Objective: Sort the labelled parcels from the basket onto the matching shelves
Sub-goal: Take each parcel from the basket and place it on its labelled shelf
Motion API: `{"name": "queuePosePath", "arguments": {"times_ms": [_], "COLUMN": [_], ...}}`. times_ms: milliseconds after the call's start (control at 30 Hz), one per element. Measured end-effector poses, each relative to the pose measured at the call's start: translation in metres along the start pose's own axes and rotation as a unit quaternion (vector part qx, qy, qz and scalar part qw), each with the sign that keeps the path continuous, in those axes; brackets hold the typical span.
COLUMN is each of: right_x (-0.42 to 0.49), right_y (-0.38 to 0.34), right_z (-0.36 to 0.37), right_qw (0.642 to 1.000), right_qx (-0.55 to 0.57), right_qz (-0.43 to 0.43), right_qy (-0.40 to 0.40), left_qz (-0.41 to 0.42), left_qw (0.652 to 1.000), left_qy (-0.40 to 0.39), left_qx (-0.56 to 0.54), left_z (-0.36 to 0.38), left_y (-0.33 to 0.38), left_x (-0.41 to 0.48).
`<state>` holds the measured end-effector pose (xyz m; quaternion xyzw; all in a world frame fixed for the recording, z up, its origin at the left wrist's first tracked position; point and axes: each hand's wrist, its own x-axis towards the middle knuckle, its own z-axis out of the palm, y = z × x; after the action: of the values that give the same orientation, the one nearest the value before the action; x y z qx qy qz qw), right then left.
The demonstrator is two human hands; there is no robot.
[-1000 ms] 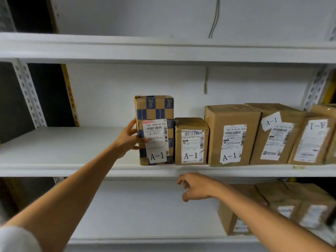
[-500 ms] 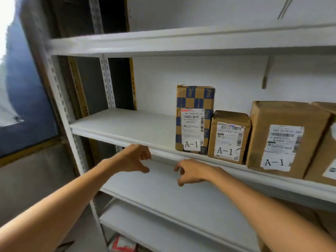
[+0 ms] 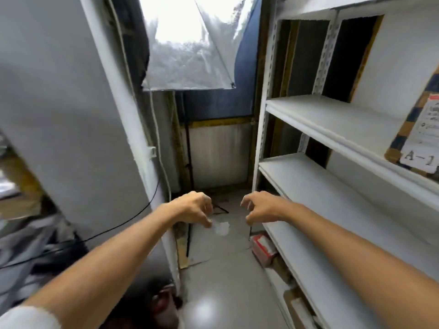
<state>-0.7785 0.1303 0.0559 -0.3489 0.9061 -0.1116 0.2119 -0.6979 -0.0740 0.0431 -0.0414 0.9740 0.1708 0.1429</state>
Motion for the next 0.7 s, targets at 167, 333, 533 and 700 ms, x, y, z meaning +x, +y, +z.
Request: {"name": "queuePosePath", "arguments": {"times_ms": [167, 333, 533, 700], "right_x": [0.022, 0.031, -0.015, -0.071], "right_y": [-0.102, -0.236, -0.397, -0.497], "right_z": [0.043, 0.098, 0.193, 0.271], "right_qw": [0.990, 0.950, 0.854, 0.780], "right_qx": [-0.053, -0.138, -0.224, -0.252], "right_qz": [-0.116, -0.249, -0.429, -0.512], "right_qy": [-0.057, -0.126, -0.193, -0.257], "left_qz": [-0.114, -0.244, -0.398, -0.511], "left_qw": [0.991, 0.957, 0.891, 0.827], "left_qy": [0.031, 0.097, 0.118, 0.125], "left_qx": [-0.063, -0.121, -0.185, -0.197], "left_z": [0.027, 0.063, 0.126, 0.183], "left_y": [-0.081, -0.154, -0.207, -0.220], "left_x": [-0.113, -0.252, -0.432, -0.562]}}
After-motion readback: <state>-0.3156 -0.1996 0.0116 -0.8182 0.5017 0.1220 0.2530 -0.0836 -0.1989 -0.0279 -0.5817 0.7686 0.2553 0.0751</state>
